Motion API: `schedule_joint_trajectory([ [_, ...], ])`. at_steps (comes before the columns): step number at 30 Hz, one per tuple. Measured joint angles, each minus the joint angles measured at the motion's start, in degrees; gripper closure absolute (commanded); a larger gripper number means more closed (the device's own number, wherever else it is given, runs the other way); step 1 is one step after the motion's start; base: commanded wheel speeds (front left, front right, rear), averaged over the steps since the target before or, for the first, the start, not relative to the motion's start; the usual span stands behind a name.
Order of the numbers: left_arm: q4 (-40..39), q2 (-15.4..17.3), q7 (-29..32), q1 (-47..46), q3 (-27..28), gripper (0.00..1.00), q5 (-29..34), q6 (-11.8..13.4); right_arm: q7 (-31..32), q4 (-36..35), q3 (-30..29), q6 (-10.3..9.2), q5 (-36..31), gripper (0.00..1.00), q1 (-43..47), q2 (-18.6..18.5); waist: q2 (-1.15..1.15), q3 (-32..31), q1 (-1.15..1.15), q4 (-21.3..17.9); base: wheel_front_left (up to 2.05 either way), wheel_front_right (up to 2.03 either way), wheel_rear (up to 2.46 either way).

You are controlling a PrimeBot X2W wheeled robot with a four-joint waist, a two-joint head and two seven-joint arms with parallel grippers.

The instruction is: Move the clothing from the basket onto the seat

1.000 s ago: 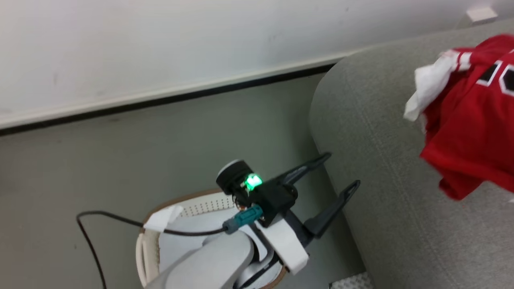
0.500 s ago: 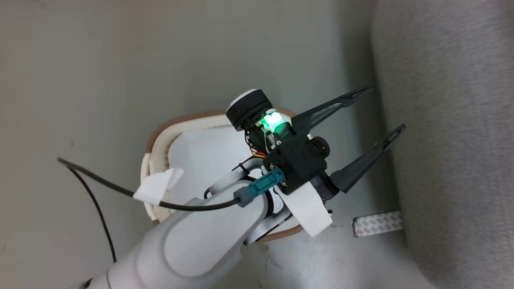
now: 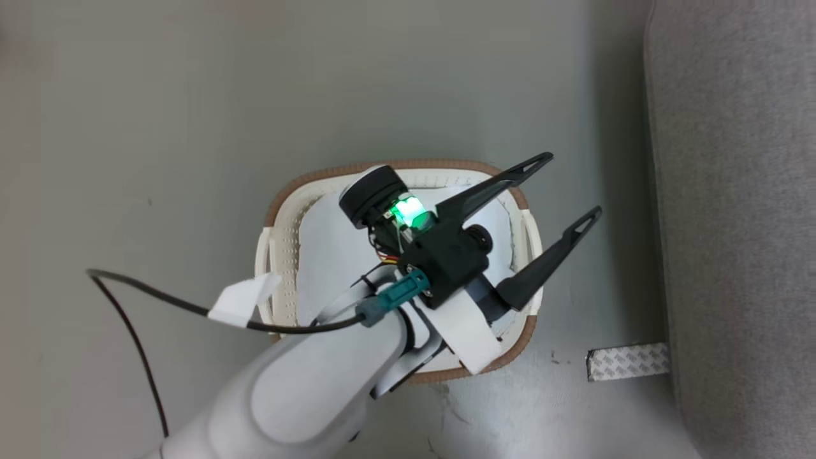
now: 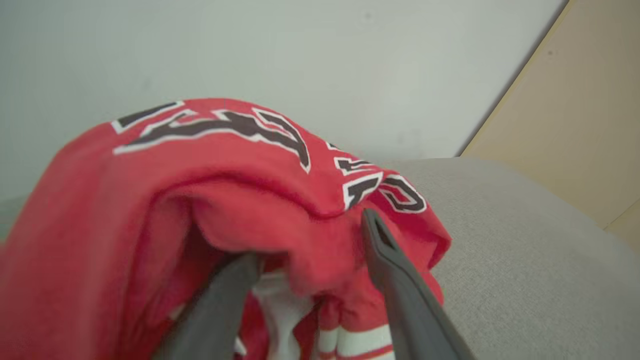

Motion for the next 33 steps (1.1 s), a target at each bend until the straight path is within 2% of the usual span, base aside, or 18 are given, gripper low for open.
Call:
schedule_joint_trajectory([
  [4, 1.5, 0.5, -0.5, 1.5, 1.0, 0.00, -1.4, 1.0, -1.0, 1.4, 2.3, 0.00, -0.5, 0.00, 1.9, 1.9, 0.00, -2.8, 0.00, -0.5, 0.00, 0.00, 0.00],
  [9, 4.7, 1.6, -1.2, 4.8, 3.5, 0.00, -4.1, 3.1, -2.0, -0.5, 7.0, 0.00, 1.8, 0.00, 6.6, 4.1, 0.00, -7.5, 0.00, -1.6, 0.00, 0.00, 0.00],
  [16, 8.7, 2.7, -3.0, 10.5, 6.2, 0.00, -7.5, 4.9, -2.3, -10.6, 13.0, 0.00, 5.0, 0.00, 16.5, 7.1, 0.00, -15.8, -0.02, -2.5, 0.00, 0.00, 0.00],
  [20, 10.3, 2.8, -4.1, 14.4, 8.1, 0.00, -8.7, 6.9, -2.4, -17.4, 15.1, 0.00, 6.7, 0.00, 23.6, 9.2, 0.00, -21.0, -0.02, -2.2, 0.00, 0.00, 0.00],
  [27, 11.9, 2.3, -4.8, 22.9, 12.0, 0.00, -9.8, 9.7, -2.4, -26.8, 19.7, 0.00, 6.7, 0.00, 36.3, 11.8, 0.01, -29.8, -0.03, -0.4, 0.00, 0.00, 0.00],
  [33, 11.4, 2.0, -4.9, 30.7, 17.3, 0.00, -8.4, 10.6, -2.4, -32.0, 23.5, 0.00, 7.0, 0.00, 45.5, 15.9, 0.00, -36.2, -0.03, 2.0, 0.00, 0.00, 0.00],
])
